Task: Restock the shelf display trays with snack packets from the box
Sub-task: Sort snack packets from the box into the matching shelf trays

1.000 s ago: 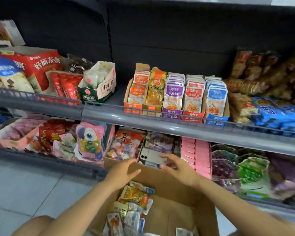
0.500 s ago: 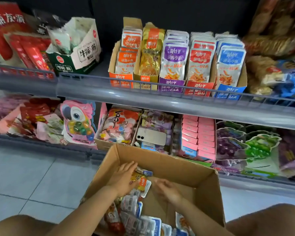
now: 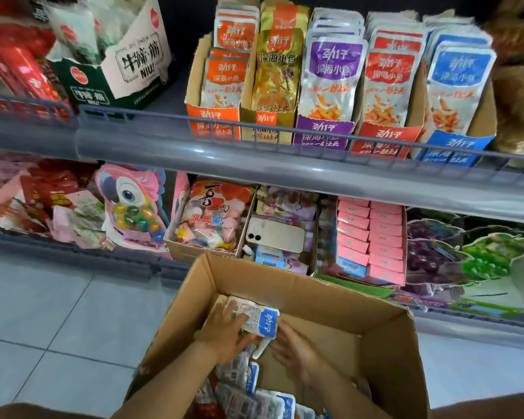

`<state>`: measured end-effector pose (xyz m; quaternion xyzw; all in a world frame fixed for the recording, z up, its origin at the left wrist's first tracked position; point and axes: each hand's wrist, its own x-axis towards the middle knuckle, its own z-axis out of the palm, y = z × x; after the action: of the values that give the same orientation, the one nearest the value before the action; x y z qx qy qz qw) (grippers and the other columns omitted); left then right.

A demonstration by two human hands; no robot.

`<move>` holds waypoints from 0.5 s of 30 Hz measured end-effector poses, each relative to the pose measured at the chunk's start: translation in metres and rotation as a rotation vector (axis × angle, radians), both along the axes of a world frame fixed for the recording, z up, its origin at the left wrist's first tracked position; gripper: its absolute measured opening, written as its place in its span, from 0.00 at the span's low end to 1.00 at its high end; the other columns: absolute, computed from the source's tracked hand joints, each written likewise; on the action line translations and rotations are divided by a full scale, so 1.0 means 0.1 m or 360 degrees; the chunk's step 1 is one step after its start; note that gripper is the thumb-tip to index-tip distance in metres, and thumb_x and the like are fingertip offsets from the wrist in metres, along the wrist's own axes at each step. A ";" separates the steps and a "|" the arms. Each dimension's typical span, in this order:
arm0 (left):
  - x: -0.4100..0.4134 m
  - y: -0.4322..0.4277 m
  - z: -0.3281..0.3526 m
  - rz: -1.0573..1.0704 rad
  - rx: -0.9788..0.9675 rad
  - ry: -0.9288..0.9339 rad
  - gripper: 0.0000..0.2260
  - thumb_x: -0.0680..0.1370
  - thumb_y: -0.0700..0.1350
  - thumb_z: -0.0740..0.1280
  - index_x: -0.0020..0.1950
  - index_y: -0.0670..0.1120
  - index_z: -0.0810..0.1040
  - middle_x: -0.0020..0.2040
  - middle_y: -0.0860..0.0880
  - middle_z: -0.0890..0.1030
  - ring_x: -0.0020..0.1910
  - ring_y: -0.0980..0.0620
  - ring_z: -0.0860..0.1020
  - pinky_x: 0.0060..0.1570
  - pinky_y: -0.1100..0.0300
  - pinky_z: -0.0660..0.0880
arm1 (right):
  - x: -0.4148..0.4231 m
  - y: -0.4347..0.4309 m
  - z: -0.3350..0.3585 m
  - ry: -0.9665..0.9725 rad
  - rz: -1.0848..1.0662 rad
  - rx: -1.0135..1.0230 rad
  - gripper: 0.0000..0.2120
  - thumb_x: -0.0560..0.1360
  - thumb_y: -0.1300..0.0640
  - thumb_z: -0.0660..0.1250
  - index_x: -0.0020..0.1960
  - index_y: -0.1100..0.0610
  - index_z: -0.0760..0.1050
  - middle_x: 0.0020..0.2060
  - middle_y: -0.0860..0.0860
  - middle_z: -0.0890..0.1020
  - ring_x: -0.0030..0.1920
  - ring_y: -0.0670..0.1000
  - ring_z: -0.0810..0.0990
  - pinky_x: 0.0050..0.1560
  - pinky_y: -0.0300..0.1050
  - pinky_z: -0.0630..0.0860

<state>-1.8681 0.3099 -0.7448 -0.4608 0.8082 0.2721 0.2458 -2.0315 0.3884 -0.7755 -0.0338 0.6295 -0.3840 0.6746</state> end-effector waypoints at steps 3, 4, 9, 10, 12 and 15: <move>0.02 0.09 -0.01 0.0011 0.0073 0.0022 0.30 0.76 0.68 0.43 0.74 0.54 0.56 0.76 0.49 0.54 0.74 0.45 0.54 0.71 0.47 0.56 | 0.07 -0.06 -0.08 0.0171 0.0029 0.0002 0.12 0.76 0.51 0.67 0.54 0.58 0.76 0.50 0.53 0.80 0.50 0.51 0.78 0.53 0.44 0.74; 0.01 0.11 0.01 0.0008 0.0088 0.0043 0.27 0.78 0.65 0.44 0.73 0.53 0.57 0.75 0.49 0.57 0.73 0.45 0.58 0.70 0.49 0.57 | 0.11 -0.07 -0.12 0.0271 0.0024 0.0002 0.13 0.75 0.53 0.68 0.55 0.61 0.76 0.50 0.55 0.81 0.51 0.54 0.79 0.52 0.46 0.75; 0.00 0.13 0.18 0.0119 0.0231 0.0220 0.16 0.81 0.58 0.50 0.66 0.55 0.63 0.69 0.52 0.69 0.63 0.46 0.72 0.58 0.54 0.65 | 0.18 -0.05 -0.16 0.0484 -0.0207 -0.0132 0.09 0.70 0.68 0.72 0.49 0.65 0.77 0.44 0.62 0.82 0.42 0.59 0.80 0.45 0.51 0.77; 0.02 0.12 0.21 0.0185 0.0215 0.0252 0.15 0.81 0.59 0.50 0.64 0.57 0.63 0.67 0.52 0.70 0.61 0.45 0.73 0.58 0.53 0.67 | 0.15 -0.03 -0.15 0.0540 -0.0188 -0.0181 0.09 0.69 0.69 0.73 0.48 0.66 0.78 0.44 0.62 0.83 0.43 0.59 0.80 0.45 0.51 0.78; 0.05 0.11 0.30 0.0307 0.0125 0.0360 0.14 0.80 0.59 0.54 0.63 0.58 0.64 0.65 0.51 0.72 0.58 0.46 0.74 0.58 0.52 0.70 | 0.07 0.00 -0.06 0.0668 -0.0068 -0.0319 0.09 0.68 0.70 0.73 0.47 0.65 0.78 0.44 0.62 0.83 0.41 0.56 0.80 0.42 0.43 0.78; 0.02 0.09 0.43 0.0286 -0.0007 0.0584 0.23 0.78 0.59 0.61 0.69 0.53 0.64 0.69 0.54 0.67 0.65 0.52 0.69 0.63 0.58 0.67 | -0.09 0.02 0.25 0.0709 0.0152 -0.0523 0.09 0.69 0.71 0.72 0.45 0.62 0.76 0.38 0.56 0.81 0.32 0.41 0.78 0.34 0.31 0.73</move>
<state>-1.8666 0.3192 -0.7019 -0.4743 0.7957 0.3705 0.0680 -2.0406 0.3907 -0.7507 -0.2560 0.6893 -0.4317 0.5224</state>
